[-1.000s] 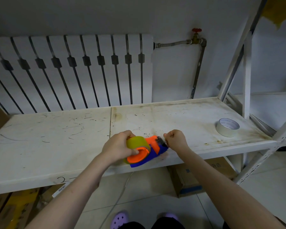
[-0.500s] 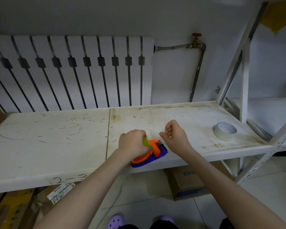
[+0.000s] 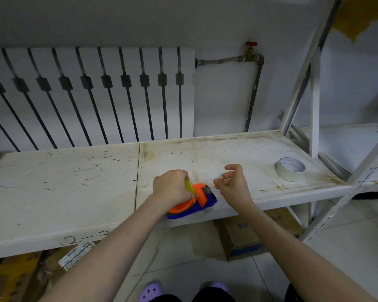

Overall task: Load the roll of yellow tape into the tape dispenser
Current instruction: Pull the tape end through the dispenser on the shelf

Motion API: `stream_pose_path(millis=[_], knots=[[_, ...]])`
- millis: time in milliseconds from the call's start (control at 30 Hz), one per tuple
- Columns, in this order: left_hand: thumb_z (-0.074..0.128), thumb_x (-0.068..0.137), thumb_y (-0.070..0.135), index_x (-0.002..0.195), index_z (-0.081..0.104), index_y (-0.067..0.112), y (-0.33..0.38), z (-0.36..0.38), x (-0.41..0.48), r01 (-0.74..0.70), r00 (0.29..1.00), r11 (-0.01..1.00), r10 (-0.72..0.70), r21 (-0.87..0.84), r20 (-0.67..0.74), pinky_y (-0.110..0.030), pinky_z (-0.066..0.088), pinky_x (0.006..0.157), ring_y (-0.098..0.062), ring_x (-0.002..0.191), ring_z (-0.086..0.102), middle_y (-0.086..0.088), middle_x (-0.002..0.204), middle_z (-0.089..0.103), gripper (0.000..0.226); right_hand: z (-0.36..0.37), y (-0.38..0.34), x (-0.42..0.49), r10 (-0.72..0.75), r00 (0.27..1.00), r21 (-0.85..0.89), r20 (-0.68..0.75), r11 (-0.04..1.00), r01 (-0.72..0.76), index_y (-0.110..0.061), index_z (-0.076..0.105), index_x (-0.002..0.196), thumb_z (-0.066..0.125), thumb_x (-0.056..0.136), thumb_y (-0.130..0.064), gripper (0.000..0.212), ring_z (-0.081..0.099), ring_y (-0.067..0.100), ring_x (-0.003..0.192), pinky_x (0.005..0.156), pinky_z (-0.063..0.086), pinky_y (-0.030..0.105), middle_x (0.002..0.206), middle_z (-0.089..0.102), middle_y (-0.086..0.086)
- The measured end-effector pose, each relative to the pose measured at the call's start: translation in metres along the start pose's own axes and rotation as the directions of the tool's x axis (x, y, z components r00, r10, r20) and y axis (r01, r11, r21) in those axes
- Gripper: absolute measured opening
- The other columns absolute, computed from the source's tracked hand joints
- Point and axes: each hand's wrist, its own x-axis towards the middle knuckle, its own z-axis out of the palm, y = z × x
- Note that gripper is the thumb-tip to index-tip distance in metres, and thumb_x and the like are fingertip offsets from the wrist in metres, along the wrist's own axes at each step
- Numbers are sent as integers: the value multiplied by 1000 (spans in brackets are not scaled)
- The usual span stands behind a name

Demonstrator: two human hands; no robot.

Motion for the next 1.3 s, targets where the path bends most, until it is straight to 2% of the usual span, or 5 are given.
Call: stream_pose_path(millis=[200,467,967,1100,1300], knots=[[67,77,43,118,55,26,2,-3,0,-16,999,1000,16,19,30,-37,44,83,-24,109,56,0,120,60,46,-4,-7,-6,-10,1000,76,-16,997,11,-15,44,112,71,79,-11,43,66,22,81,77,56,35,84,64,6],[68,68,42,101,63,28,-2,-9,-1,-36,999,999,36,8,22,-33,39,75,-20,93,58,5,99,64,35,12,-67,-26,-436,891,-69,125,892,446,-25,39,103,62,84,-1,38,55,10,69,64,46,15,76,56,-2],[75,60,53,96,64,27,-7,-18,0,-53,995,994,60,-91,75,-35,49,76,-19,97,60,7,97,62,46,1,-106,-48,-533,837,131,-123,828,546,-31,41,85,64,81,3,41,56,14,70,62,50,22,77,57,-1],[75,59,59,108,62,31,-20,-20,-8,-43,997,998,46,-52,59,-34,50,76,-19,96,57,8,109,62,58,-7,-89,-34,-411,900,184,-144,883,432,-27,44,87,64,83,0,33,55,6,69,66,51,19,77,55,-3],[74,53,66,111,62,38,-59,-18,-15,-110,990,993,105,49,99,-33,46,79,-14,100,59,14,106,67,66,4,-35,-13,-53,995,201,-82,977,68,-14,45,98,60,85,-2,24,63,26,80,72,53,25,83,60,16]])
